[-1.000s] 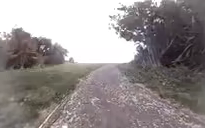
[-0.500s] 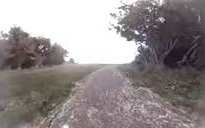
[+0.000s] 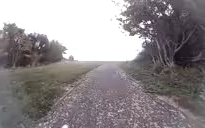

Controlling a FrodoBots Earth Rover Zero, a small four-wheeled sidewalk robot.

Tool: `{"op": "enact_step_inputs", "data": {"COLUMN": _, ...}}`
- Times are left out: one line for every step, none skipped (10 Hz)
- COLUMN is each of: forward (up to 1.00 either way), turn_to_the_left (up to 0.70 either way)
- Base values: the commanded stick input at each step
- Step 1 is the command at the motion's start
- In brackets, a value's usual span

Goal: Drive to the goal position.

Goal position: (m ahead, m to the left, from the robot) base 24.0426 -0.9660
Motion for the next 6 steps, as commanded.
{"op": "enact_step_inputs", "data": {"forward": 0.0, "turn_to_the_left": 0.0}}
{"op": "enact_step_inputs", "data": {"forward": 0.0, "turn_to_the_left": 0.0}}
{"op": "enact_step_inputs", "data": {"forward": 0.0, "turn_to_the_left": 0.0}}
{"op": "enact_step_inputs", "data": {"forward": 0.0, "turn_to_the_left": 0.0}}
{"op": "enact_step_inputs", "data": {"forward": 0.39, "turn_to_the_left": 0.0}}
{"op": "enact_step_inputs", "data": {"forward": 0.65, "turn_to_the_left": 0.0}}
